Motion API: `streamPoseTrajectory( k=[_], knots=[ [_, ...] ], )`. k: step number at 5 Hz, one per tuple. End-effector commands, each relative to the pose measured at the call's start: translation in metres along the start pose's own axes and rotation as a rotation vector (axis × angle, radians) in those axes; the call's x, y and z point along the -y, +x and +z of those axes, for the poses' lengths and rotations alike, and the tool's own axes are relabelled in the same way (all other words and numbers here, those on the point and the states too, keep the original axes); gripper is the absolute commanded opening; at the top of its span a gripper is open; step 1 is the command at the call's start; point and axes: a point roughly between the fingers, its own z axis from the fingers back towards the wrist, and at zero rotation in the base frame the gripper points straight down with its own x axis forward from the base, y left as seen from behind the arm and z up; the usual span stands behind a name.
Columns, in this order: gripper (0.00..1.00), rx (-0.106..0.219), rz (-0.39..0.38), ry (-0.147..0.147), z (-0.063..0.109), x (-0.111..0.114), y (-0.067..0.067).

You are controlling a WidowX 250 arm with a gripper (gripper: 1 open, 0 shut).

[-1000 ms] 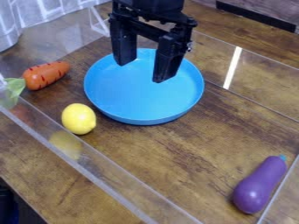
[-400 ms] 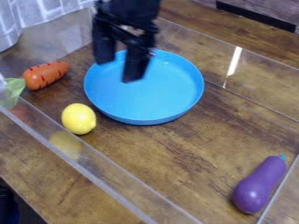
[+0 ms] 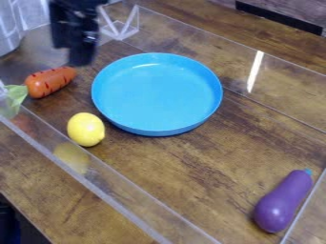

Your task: Put the carrot in the blue tray

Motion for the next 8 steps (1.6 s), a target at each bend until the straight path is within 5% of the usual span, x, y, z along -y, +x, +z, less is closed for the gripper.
streamPoseTrajectory(
  k=[1, 4, 8],
  knots=[
    [1.00, 0.019, -0.041, 0.048, -0.002, -0.028, -0.008],
    [1.00, 0.022, -0.083, 0.095, -0.043, -0.067, -0.006],
    [1.00, 0.048, -0.202, 0.163, -0.080, -0.065, 0.015]
  ],
)
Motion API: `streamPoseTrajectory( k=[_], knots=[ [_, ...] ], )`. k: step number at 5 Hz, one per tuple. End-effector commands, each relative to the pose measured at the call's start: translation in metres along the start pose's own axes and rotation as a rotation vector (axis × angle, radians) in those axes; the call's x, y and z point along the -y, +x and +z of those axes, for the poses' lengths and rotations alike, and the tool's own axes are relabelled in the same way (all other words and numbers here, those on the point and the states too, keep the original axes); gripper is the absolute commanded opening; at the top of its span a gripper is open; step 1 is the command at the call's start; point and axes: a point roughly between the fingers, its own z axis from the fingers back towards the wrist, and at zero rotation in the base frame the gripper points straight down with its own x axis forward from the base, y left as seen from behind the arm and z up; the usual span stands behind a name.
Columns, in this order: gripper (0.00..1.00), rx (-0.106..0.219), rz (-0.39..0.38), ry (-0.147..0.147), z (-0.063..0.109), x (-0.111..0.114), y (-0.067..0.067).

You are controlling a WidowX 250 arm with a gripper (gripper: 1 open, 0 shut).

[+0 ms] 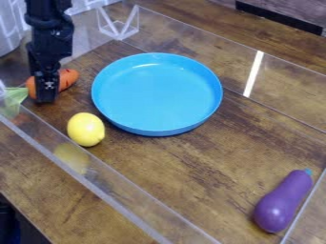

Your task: Put the carrot in the blue tray

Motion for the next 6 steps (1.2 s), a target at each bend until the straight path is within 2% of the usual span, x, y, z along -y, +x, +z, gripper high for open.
streamPoseTrajectory(
  k=[1, 6],
  knots=[
    [1.00, 0.029, -0.011, 0.029, 0.0071, 0.0005, 0.0100],
    [1.00, 0.078, 0.009, 0.025, -0.0027, -0.0044, 0.0095]
  ],
)
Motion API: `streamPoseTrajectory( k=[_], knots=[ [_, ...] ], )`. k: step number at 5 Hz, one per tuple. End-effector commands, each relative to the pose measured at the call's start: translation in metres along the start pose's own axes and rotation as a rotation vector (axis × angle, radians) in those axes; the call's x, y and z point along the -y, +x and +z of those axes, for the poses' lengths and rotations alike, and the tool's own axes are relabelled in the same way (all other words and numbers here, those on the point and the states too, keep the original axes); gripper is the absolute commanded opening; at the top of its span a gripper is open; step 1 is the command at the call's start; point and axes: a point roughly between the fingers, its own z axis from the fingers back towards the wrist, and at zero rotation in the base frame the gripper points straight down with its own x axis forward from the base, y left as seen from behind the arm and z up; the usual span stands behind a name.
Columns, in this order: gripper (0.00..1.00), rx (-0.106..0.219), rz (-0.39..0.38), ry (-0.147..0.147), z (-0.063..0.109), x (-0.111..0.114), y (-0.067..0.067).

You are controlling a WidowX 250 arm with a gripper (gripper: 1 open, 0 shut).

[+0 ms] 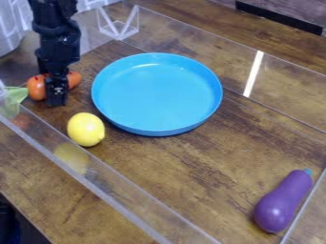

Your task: Put the carrot in the blue tray

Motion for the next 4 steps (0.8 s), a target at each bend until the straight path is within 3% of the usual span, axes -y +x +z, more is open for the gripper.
streamPoseTrajectory(
  k=[1, 2, 4],
  knots=[
    [1.00, 0.027, 0.022, 0.021, 0.004, -0.008, -0.003],
    [0.00, 0.028, 0.021, 0.020, 0.003, -0.009, -0.002],
    [0.00, 0.024, 0.012, 0.035, 0.016, -0.008, 0.004]
  ],
)
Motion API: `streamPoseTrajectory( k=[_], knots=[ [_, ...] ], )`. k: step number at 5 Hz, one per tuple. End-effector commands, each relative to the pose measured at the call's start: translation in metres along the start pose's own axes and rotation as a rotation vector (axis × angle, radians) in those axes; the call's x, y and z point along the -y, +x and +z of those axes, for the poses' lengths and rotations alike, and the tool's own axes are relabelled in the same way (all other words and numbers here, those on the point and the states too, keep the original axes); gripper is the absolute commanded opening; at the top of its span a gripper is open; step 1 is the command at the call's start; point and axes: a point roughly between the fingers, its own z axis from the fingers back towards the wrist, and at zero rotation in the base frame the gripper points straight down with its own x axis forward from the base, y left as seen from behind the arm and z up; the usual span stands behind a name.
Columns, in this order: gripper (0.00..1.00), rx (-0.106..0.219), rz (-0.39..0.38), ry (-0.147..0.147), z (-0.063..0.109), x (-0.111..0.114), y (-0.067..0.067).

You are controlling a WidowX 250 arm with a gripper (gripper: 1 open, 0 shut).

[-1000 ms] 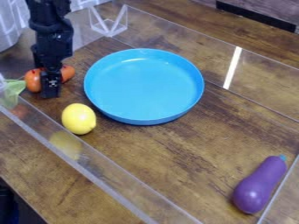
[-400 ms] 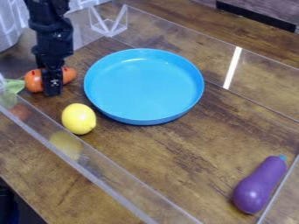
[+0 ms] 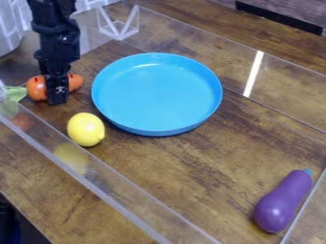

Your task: Put the carrot in the blue tray

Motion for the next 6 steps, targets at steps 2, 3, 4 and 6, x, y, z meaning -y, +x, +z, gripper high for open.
streamPoseTrajectory(
  k=[2, 3, 4, 6],
  knots=[
    [0.00, 0.021, -0.017, 0.060, 0.030, -0.005, 0.012],
    [0.00, 0.020, -0.022, 0.072, 0.038, -0.004, 0.015],
    [0.00, 0.019, -0.027, 0.079, 0.045, -0.003, 0.018],
    [0.00, 0.018, -0.036, 0.091, 0.059, -0.002, 0.023]
  ],
)
